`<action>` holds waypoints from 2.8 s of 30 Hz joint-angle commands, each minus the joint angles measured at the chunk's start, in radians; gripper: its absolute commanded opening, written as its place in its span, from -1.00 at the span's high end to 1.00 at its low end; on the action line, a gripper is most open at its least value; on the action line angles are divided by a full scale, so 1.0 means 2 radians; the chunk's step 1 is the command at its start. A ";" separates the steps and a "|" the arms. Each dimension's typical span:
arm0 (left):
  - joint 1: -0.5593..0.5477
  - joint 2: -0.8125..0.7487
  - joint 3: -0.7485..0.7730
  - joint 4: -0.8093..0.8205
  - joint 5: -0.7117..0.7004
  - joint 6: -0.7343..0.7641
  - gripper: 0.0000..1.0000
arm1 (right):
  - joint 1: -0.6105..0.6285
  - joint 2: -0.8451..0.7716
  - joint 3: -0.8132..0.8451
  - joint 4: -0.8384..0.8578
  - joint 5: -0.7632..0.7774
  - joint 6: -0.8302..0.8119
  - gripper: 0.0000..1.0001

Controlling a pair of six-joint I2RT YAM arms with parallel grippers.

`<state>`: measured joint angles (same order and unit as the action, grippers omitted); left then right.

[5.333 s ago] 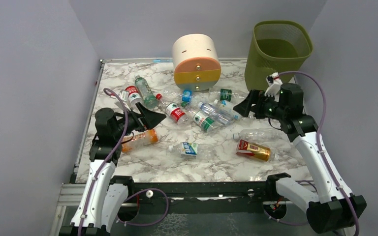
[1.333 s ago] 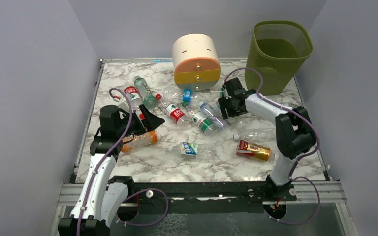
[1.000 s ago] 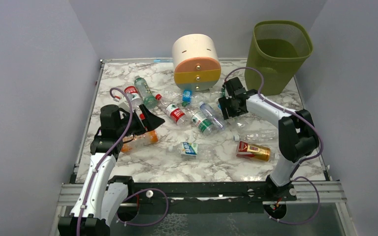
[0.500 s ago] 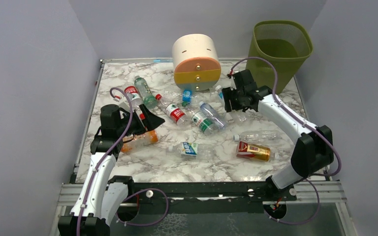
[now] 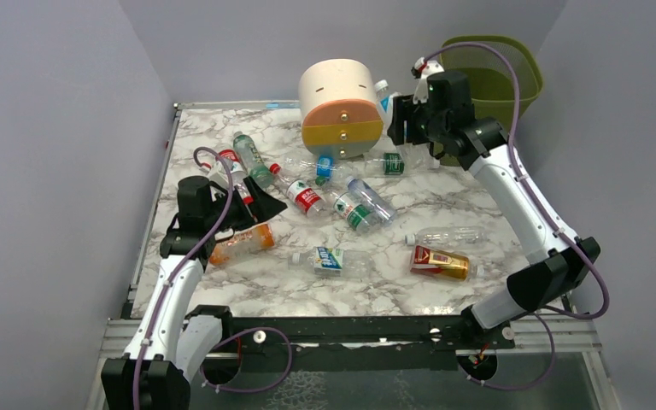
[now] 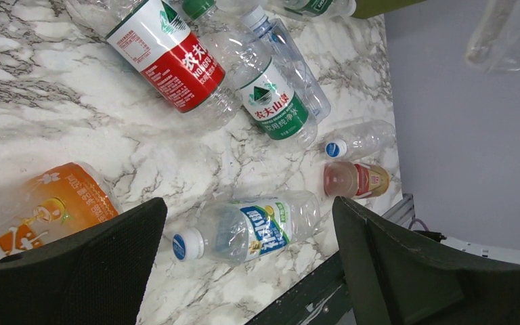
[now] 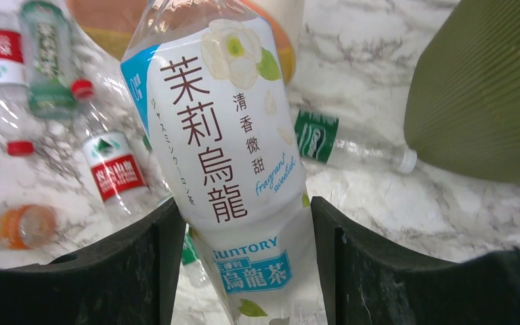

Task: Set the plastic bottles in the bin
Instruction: Place the plastic bottle in the trash bin, then pick up the plastic bottle at the center of the board.

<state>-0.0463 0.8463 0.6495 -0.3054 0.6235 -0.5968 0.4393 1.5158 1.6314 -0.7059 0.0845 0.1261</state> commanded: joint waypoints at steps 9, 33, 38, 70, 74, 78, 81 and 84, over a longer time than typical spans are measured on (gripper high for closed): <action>-0.001 0.035 0.041 0.048 0.006 -0.001 -0.98 | -0.013 0.114 0.265 -0.027 0.043 0.000 0.06; -0.001 0.064 0.077 0.016 -0.006 0.011 -0.98 | -0.247 0.211 0.326 0.159 -0.115 0.103 0.06; -0.001 0.064 0.077 0.016 -0.009 0.014 -0.98 | -0.253 0.221 0.301 0.180 -0.110 0.108 0.07; -0.001 0.053 0.117 -0.016 -0.009 0.035 -0.98 | -0.166 0.117 0.224 0.055 -0.110 0.049 -0.99; -0.001 0.057 0.130 -0.023 0.000 0.046 -0.98 | -0.127 0.061 0.174 0.035 -0.111 0.034 -0.99; -0.001 0.059 0.135 -0.026 0.007 0.049 -0.98 | -0.101 0.001 0.096 0.032 -0.150 0.029 -0.99; -0.001 0.061 0.136 -0.027 0.014 0.051 -0.98 | -0.069 -0.031 0.028 0.033 -0.177 0.025 -0.99; -0.001 0.062 0.137 -0.027 0.021 0.052 -0.98 | -0.012 -0.050 -0.033 0.041 -0.183 0.026 -1.00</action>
<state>-0.0463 0.9684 0.8902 -0.3466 0.6212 -0.5140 0.2951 1.4441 1.6924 -0.5938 -0.2070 0.1997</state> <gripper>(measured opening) 0.990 0.996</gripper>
